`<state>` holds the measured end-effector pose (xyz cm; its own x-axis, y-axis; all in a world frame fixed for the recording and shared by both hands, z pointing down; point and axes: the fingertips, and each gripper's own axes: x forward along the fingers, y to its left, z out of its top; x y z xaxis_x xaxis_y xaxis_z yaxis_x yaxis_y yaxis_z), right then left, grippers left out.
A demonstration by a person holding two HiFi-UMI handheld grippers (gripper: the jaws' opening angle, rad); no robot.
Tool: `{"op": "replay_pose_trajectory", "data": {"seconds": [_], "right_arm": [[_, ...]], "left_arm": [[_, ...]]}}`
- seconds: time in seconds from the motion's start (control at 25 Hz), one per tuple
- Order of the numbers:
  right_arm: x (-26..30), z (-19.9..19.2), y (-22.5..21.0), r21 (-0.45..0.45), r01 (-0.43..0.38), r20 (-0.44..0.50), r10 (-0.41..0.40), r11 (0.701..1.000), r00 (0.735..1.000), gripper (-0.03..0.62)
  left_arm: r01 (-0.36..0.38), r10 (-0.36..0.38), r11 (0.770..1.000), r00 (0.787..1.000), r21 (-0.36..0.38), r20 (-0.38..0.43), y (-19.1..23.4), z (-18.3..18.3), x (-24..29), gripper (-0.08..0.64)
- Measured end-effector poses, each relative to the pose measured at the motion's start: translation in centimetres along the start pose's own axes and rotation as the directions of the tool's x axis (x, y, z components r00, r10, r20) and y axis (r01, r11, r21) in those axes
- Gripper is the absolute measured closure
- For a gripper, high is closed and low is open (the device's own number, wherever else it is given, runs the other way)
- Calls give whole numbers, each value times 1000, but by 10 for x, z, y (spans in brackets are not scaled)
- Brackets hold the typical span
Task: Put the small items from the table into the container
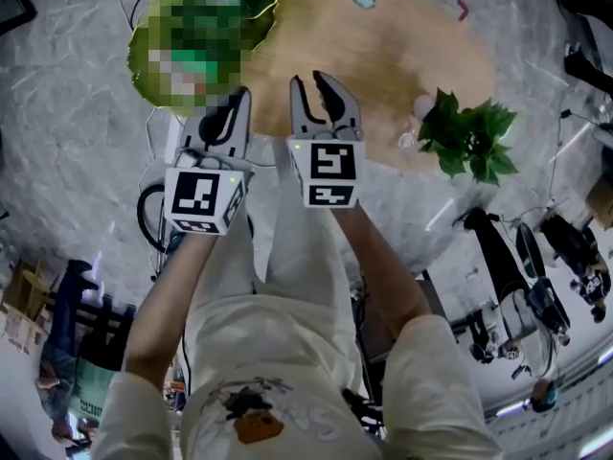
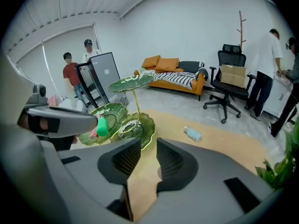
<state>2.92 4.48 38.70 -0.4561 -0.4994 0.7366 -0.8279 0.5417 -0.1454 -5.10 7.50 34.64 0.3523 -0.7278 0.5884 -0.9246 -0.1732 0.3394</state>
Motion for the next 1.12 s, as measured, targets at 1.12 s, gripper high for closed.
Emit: {"op": "replay_pose_trajectory", "data": {"seconds": [1.12], "right_arm": [[70,-22,-152,-53,6,-7,-7,999,1000,439]], "left_arm": [[-11,11,1000,999,-13,-40,-60,-15,131,560]]}}
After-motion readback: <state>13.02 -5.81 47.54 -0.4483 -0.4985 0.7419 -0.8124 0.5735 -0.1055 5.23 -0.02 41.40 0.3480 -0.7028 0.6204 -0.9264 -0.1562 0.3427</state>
